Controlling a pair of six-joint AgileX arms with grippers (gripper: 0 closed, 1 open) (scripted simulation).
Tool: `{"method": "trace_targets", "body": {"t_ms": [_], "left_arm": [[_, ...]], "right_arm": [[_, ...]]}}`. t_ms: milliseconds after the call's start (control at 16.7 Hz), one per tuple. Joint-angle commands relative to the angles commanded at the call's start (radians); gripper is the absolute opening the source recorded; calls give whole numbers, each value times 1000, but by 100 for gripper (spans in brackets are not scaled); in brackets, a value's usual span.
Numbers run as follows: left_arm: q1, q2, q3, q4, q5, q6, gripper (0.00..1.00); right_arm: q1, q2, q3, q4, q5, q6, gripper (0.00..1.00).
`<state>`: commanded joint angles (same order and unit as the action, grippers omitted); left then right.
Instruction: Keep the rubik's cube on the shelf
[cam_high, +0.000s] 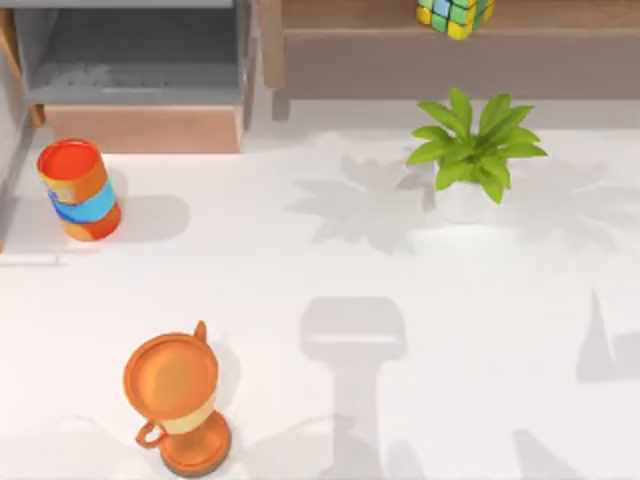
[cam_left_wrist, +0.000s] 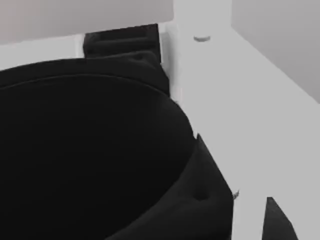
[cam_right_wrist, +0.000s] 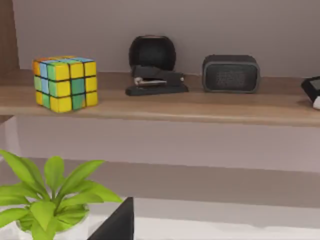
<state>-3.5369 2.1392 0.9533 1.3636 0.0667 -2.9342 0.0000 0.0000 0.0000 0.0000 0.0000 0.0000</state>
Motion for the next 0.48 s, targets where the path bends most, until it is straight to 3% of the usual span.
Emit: {"method": "trace_targets", "body": {"t_ms": [480], "left_arm": [[-892, -88, -248, 97, 274, -811, 100]], "right_arm": [[0, 0, 0, 0, 0, 0, 100]]}}
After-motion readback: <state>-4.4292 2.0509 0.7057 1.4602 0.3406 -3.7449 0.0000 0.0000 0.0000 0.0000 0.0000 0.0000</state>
